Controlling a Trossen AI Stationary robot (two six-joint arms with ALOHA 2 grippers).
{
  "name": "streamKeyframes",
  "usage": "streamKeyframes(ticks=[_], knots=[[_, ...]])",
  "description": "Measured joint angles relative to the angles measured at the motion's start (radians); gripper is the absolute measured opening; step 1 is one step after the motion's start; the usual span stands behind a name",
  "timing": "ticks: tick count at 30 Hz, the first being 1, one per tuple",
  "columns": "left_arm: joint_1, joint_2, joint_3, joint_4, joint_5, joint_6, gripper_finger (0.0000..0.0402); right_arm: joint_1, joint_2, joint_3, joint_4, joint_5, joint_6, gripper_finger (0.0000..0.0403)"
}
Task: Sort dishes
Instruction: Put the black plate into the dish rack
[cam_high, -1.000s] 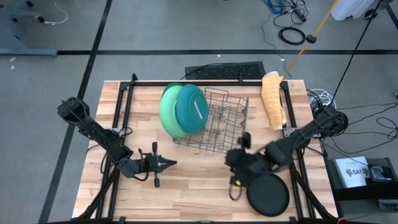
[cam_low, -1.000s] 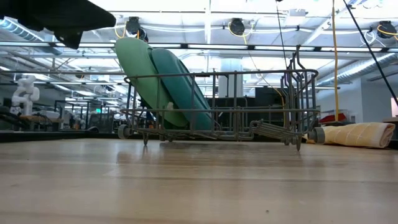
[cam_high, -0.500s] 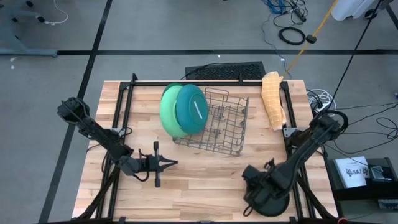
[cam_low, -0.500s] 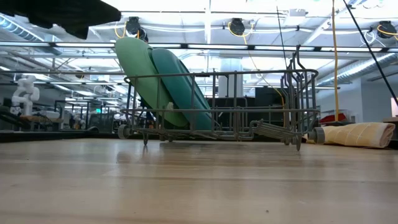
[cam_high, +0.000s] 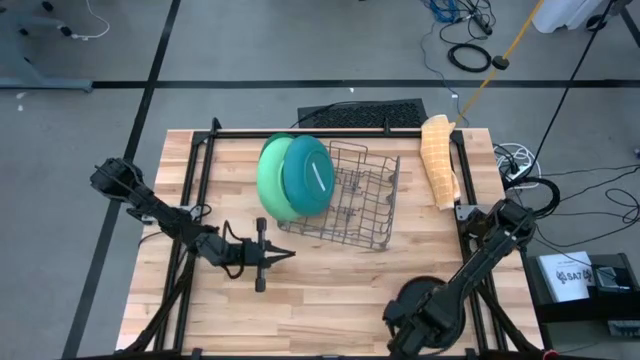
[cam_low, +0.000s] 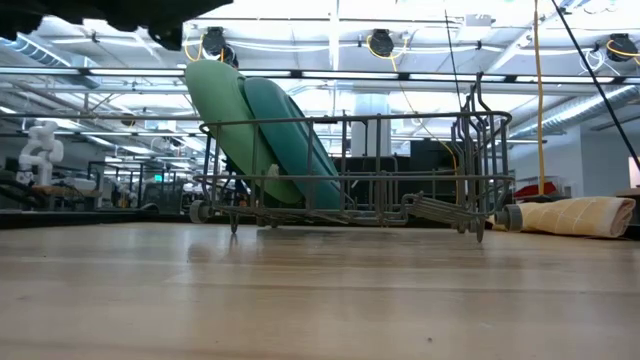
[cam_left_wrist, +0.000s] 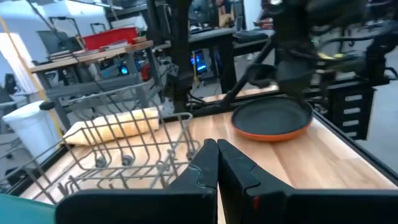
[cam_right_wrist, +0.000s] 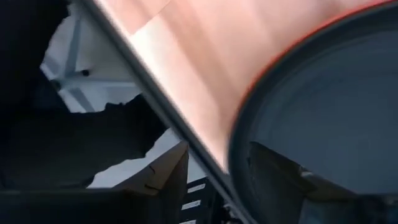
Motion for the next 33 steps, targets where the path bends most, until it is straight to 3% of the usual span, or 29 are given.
streamKeyframes(ticks=[9,20,27,33], knots=[[0.071,0.0,0.0,0.017,0.094,-0.002,0.0002,0.047,0.067,0.0,0.046,-0.048,0.047,0.015],[0.093,0.0,0.0,0.03,0.108,-0.003,0.0002,0.047,0.122,0.0,0.035,-0.047,0.018,0.0139],[0.092,0.0,0.0,0.033,0.113,-0.003,0.0002,0.04,0.122,0.0,0.026,-0.037,-0.006,0.008],[0.093,0.0,0.0,0.035,0.113,-0.003,0.0002,-0.008,0.12,0.0,0.035,0.051,-0.058,0.0019]])
